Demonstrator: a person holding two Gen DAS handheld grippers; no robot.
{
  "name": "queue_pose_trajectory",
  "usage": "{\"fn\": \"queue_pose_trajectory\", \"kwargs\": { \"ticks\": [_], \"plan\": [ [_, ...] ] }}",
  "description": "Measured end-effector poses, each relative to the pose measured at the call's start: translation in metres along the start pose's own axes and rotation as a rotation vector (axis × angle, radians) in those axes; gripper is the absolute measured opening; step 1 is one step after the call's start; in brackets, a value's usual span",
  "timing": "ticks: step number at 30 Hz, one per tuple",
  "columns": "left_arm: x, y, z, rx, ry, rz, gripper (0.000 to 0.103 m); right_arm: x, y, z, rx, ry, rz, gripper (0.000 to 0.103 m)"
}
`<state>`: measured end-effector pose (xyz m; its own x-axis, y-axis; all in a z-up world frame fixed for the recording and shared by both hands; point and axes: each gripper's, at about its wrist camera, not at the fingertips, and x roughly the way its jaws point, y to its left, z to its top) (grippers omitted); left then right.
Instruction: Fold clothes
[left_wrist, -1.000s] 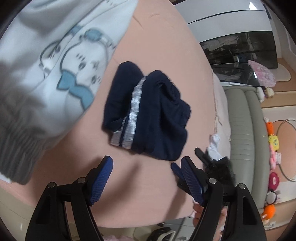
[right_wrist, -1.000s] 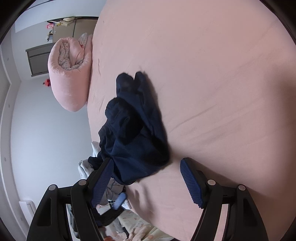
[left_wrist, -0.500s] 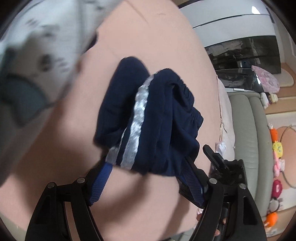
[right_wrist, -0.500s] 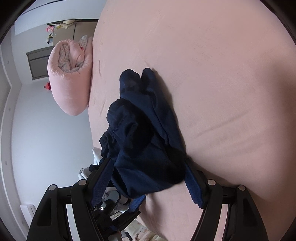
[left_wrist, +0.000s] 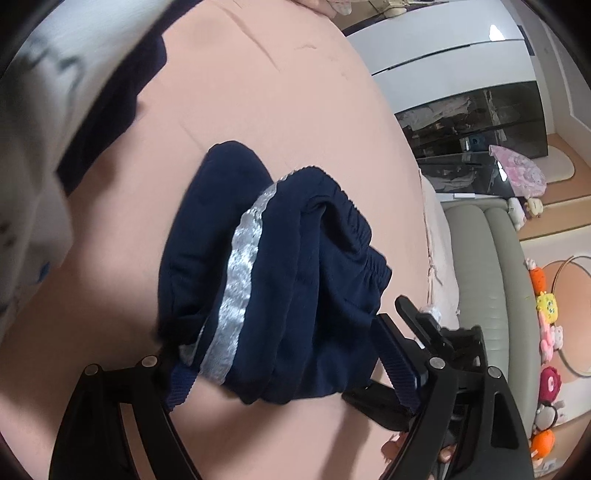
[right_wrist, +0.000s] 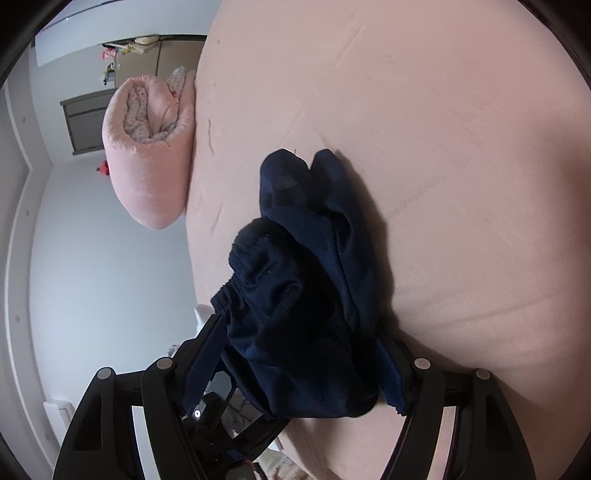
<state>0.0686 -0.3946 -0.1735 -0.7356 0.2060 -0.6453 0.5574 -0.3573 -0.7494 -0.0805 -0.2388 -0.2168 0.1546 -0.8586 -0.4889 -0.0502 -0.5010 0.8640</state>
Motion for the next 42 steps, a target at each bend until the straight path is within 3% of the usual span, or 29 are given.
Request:
{"fn": "queue_pose_trajectory", "kwargs": {
  "ticks": [9, 13, 19, 22, 23, 24, 26, 29, 34, 35, 37, 42],
  "plan": [
    [0.01, -0.01, 0.004, -0.009, -0.011, 0.008, 0.098, 0.012, 0.004, 0.009, -0.003, 0.024, 0.014, 0.074],
    [0.013, -0.002, 0.006, -0.028, 0.0, -0.022, 0.103, 0.019, 0.002, 0.016, -0.009, 0.091, 0.016, 0.074],
    [0.007, 0.005, 0.0, 0.004, -0.02, -0.059, 0.103, 0.014, -0.021, 0.027, 0.101, 0.137, 0.129, 0.069],
    [0.005, 0.007, -0.001, 0.0, -0.026, -0.061, 0.102, 0.013, -0.028, 0.022, 0.081, 0.129, 0.076, 0.038],
    [0.005, 0.007, -0.001, -0.002, -0.026, -0.062, 0.102, 0.013, -0.032, 0.02, 0.051, 0.123, 0.043, 0.017],
    [0.005, 0.008, -0.001, -0.004, -0.024, -0.064, 0.102, 0.013, -0.037, 0.017, 0.018, 0.115, 0.028, 0.004],
    [0.005, 0.009, -0.001, -0.007, -0.023, -0.069, 0.102, 0.012, -0.039, 0.014, -0.038, 0.101, 0.072, 0.003],
    [0.005, 0.009, -0.001, -0.007, -0.026, -0.07, 0.103, 0.014, -0.031, 0.01, -0.11, 0.1, 0.029, 0.003],
    [0.004, 0.007, -0.005, 0.028, -0.051, -0.074, 0.102, 0.014, -0.033, 0.012, -0.085, 0.111, 0.053, 0.004],
    [0.003, 0.006, -0.007, 0.039, -0.057, -0.072, 0.101, 0.015, -0.031, 0.013, -0.085, 0.111, 0.055, 0.004],
    [0.002, 0.007, -0.01, 0.056, -0.074, -0.043, 0.088, 0.017, -0.029, 0.014, -0.086, 0.111, 0.058, 0.004],
    [-0.003, 0.019, -0.02, 0.105, -0.14, 0.076, 0.031, 0.01, -0.036, 0.01, -0.097, 0.111, 0.072, 0.004]
  ]
}}
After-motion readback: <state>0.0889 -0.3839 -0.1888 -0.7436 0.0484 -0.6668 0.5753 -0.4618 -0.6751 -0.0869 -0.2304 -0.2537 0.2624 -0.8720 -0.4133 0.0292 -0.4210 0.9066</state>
